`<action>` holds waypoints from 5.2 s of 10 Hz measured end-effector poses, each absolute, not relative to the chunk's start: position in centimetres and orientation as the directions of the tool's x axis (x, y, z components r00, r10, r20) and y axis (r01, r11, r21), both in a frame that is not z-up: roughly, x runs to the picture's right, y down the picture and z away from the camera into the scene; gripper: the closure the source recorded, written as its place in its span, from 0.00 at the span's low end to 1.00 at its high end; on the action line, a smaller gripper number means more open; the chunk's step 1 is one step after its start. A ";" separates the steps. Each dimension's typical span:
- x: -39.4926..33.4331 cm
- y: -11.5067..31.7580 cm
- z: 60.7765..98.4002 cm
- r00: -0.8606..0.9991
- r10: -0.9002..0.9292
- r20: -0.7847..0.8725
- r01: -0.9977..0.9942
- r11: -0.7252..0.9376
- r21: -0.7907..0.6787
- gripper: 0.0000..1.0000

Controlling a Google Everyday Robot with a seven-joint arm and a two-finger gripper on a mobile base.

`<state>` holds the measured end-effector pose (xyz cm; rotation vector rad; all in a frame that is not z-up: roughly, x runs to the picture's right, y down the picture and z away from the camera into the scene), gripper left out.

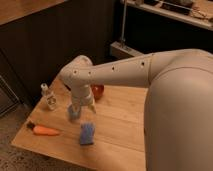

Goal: Place the pepper on the white sponge

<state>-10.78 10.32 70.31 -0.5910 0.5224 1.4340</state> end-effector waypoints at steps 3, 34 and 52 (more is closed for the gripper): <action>-10.8 10.3 70.3 0.073 0.752 -0.656 -0.997 0.043 -0.062 0.35; -11.0 10.4 70.2 0.088 0.754 -0.651 -0.996 0.061 -0.065 0.35; -35.7 20.2 67.3 0.799 0.506 -0.325 -0.600 0.631 -0.492 0.35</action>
